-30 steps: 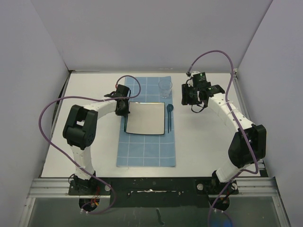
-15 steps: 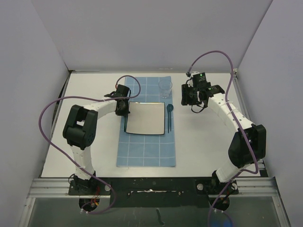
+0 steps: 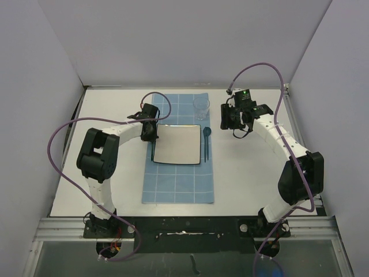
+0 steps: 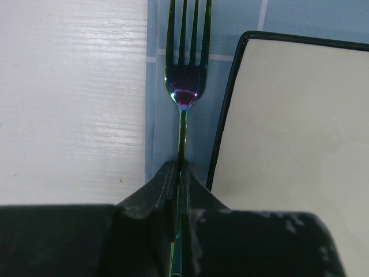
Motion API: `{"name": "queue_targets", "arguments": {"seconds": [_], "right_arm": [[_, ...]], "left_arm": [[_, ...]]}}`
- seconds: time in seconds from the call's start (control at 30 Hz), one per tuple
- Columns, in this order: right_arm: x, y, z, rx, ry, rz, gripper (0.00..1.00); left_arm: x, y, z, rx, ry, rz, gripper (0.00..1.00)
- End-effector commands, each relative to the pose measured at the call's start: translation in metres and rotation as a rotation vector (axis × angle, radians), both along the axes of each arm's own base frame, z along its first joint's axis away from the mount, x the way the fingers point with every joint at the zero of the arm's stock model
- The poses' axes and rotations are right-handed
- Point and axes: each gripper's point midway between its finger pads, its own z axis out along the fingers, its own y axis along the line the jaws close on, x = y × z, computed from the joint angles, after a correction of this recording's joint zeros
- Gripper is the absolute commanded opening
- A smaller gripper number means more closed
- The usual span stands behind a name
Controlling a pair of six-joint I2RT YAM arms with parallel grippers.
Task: Set the dinner table for one person
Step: Adjust the fork on the napkin.
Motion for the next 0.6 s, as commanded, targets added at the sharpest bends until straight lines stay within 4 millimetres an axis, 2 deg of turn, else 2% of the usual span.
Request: {"name": "queue_targets", "arguments": {"seconds": [0.0,0.57], "right_arm": [[0.0067,0.001,0.0233,0.039,-0.074,-0.01,0.44],[0.0065,0.0023,0.028,0.048,-0.079,-0.009,0.43]], "left_arm": [[0.0022,0.0183,0.0085,0.05,-0.03,0.056,0.0],[0.0024,0.0228,0.016,0.055,-0.045,0.069,0.0]]}}
